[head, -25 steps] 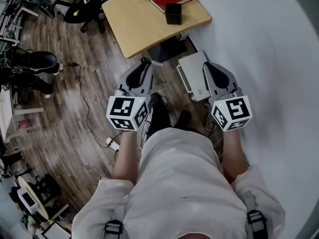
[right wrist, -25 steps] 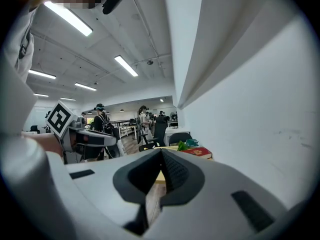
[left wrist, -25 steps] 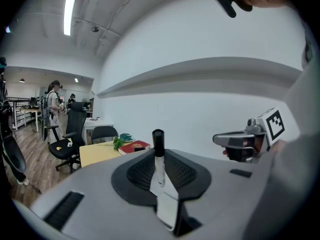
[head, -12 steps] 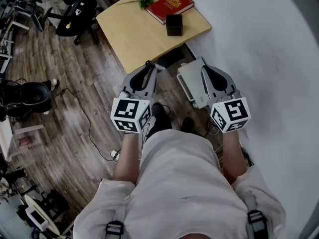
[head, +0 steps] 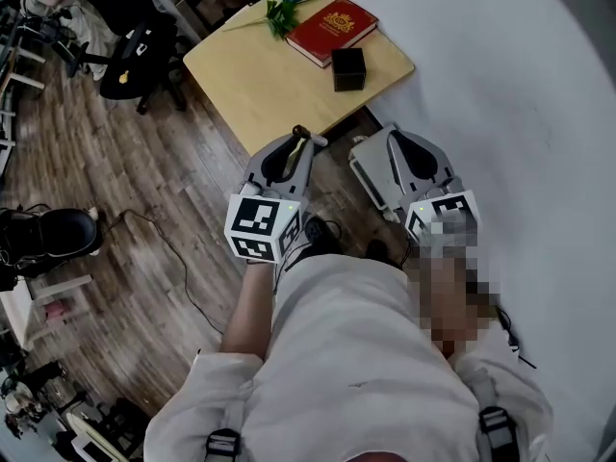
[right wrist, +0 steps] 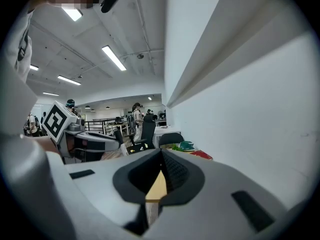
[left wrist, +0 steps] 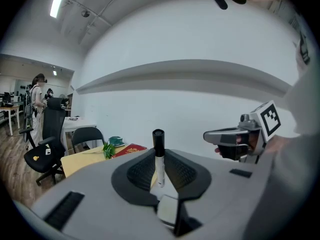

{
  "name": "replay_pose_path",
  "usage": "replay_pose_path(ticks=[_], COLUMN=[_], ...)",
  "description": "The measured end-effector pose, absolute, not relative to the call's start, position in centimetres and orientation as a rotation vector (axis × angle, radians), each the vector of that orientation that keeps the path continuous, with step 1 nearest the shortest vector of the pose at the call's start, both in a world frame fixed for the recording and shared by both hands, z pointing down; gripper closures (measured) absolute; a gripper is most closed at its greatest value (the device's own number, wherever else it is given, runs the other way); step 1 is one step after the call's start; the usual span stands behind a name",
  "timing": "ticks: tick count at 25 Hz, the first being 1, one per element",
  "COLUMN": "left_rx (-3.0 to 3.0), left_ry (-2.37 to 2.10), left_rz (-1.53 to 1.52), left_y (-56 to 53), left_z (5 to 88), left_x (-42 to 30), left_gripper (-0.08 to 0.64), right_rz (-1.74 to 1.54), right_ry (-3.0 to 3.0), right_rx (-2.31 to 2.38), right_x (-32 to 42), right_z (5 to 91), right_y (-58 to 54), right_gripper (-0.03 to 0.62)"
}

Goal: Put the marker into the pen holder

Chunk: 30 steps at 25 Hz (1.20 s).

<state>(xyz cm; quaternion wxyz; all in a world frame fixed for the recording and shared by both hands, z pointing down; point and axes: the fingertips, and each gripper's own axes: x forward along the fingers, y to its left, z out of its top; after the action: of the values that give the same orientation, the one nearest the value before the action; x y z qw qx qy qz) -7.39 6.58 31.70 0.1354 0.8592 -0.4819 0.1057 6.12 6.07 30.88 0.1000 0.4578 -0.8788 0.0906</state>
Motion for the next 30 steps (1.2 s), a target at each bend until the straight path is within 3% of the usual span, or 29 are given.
replay_pose_path(ticks=[14,30], left_rx=[2.488,2.464], left_ry=[-1.301,-1.278], left_rz=[0.304,0.32], left_y=[4.1,-0.8], left_z=[33.2,33.8], left_x=[-11.6,-10.1], left_gripper=[0.508,0.509], right_rz=[0.348,0.414], right_ry=[-2.531,-2.567], right_rx=[1.403,1.38], right_x=[1.5,2.2], right_z=[32.6,33.1], right_y=[4.4,-0.9], right_gripper=[0.594,0.594])
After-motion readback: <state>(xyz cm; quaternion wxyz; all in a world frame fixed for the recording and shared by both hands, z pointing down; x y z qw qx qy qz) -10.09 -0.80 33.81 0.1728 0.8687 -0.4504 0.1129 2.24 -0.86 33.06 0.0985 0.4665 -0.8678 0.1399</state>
